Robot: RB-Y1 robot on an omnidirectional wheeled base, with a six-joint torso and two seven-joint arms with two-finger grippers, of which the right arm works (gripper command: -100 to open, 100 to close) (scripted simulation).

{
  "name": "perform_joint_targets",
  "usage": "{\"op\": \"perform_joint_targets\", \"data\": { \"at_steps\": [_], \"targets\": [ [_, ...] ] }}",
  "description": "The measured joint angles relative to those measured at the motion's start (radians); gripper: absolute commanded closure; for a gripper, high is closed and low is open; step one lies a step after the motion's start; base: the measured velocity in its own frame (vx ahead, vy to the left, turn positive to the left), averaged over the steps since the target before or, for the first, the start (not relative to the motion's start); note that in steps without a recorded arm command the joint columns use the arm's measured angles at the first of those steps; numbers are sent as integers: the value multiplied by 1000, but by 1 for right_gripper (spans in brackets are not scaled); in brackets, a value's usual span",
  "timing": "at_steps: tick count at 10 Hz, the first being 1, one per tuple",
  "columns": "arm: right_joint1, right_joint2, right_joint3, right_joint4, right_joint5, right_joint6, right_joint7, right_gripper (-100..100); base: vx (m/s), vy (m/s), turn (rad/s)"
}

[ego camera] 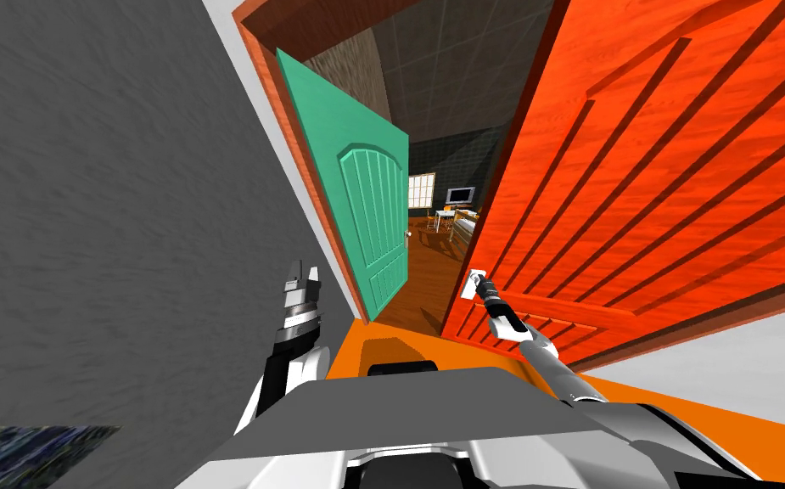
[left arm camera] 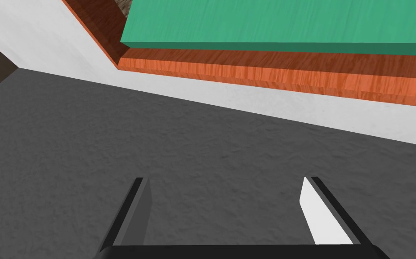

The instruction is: Push the door open

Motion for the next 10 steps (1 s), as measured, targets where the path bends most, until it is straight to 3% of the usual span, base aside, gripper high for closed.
{"op": "perform_joint_targets", "data": {
  "at_steps": [4,6,9,10],
  "targets": [
    [-17,-7,-52,48,-13,-17,22,100,111,-6,43],
    [-5,-6,-78,35,-19,-6,35,100,95,8,57],
    [-10,-9,-118,70,-30,-8,51,100,105,-1,44],
    [3,0,-142,48,-36,3,69,100,98,-7,60]
  ]
}}
